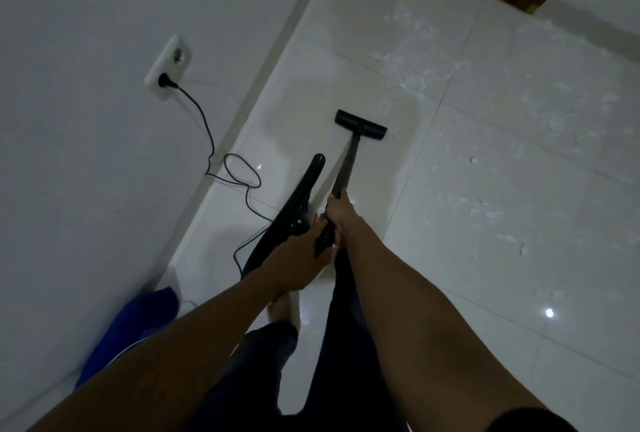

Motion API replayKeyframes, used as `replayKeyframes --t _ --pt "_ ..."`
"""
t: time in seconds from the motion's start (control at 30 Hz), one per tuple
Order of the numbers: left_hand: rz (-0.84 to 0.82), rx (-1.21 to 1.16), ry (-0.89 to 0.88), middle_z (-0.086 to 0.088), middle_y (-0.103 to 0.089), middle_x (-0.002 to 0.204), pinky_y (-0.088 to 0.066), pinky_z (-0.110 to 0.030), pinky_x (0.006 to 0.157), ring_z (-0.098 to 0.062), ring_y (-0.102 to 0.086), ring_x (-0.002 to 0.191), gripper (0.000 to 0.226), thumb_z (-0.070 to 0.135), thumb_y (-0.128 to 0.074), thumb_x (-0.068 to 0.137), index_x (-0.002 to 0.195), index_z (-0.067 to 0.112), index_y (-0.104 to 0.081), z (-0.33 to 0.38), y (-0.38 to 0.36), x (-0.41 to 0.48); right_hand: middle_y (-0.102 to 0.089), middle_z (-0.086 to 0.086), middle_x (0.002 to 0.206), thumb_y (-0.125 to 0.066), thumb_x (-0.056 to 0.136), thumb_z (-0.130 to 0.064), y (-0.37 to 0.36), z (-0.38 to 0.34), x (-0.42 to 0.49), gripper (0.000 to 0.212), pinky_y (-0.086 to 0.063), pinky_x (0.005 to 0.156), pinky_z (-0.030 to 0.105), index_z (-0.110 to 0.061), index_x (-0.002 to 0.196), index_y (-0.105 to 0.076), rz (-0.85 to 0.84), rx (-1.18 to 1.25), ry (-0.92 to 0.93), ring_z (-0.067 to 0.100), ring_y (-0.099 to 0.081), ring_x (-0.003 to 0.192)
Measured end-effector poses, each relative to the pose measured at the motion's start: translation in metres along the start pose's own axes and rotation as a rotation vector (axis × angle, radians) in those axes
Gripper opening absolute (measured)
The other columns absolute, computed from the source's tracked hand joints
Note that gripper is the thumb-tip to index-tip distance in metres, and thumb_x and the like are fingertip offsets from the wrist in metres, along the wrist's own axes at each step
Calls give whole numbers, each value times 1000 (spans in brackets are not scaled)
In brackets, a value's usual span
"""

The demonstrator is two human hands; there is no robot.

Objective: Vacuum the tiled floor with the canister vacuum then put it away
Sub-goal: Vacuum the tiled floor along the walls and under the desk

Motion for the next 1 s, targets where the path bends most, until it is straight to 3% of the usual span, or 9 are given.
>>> replayKeyframes --t 0.03,0.13,0.23,0.3,0.43,0.6,0.73,0.87,1.0 --pt "8 13 7 -2 -62 71 -50 -21 58 -11 -58 58 62 24 -47 104 157 26 -15 9 2 8 -57 0 99 -63 82 -56 -1 -4 18 59 -54 87 56 -75 120 -22 -13 11 -6 11 -48 77" --pt "25 45 21 -8 -66 75 -51 -20 56 -12 -58 56 61 24 -46 104 157 25 -15 38 8 42 -54 8 116 -48 93 -45 24 -92 -80 62 -56 83 45 -67 140 -14 -54 -83 -71 27 -57 91" --pt "36 53 41 -6 -66 77 -55 -30 61 -12 -59 57 61 27 -46 104 157 25 -15 67 14 73 -54 12 93 -34 105 -31 44 -145 -92 57 -54 63 36 -42 156 -8 -102 -54 13 22 -55 69" --pt "46 41 30 2 -62 74 -50 -24 55 -9 -55 55 57 27 -45 104 156 25 -22 88 20 91 -52 11 87 -32 107 -27 54 -171 -85 56 -51 55 34 -36 157 -9 -126 -62 31 21 -52 62" --pt "85 20 28 5 -61 73 -42 -13 48 -2 -54 51 46 30 -46 104 148 26 -35 123 37 131 -49 10 87 -33 107 -25 65 -221 -65 57 -50 52 32 -33 158 -8 -137 -96 46 19 -50 58" --pt "99 70 28 6 -59 67 -39 -13 45 -2 -51 43 51 30 -47 104 152 23 -31 147 56 174 -49 9 86 -34 106 -27 76 -273 -52 57 -49 49 29 -39 156 -10 -131 -68 7 18 -50 58" --pt "161 92 -1 4 -59 67 -39 -15 46 -4 -51 45 36 26 -47 103 138 22 -43 166 78 201 -57 13 112 -33 105 -27 72 -314 -41 58 -58 69 39 -36 157 -11 -107 -40 58 23 -56 76" --pt "192 160 -30 -3 -66 79 -56 -35 60 -19 -64 61 36 25 -51 100 135 22 -46 181 105 209 -54 15 132 -34 103 -30 62 -341 -47 58 -53 62 36 -43 155 -11 -124 11 29 23 -56 79" --pt "235 200 -21 -2 -66 84 -57 -39 61 -18 -65 63 34 26 -54 99 132 25 -47 188 128 218 -54 13 128 -34 104 -28 48 -368 -49 58 -57 80 42 -41 156 -11 -161 -7 33 26 -59 92"
Point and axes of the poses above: each hand's wrist, its own x-axis towards the middle knuckle, its own y-axis out of the back of the hand, z = x × y, the point moved 2 cm from there along x, towards the middle knuckle
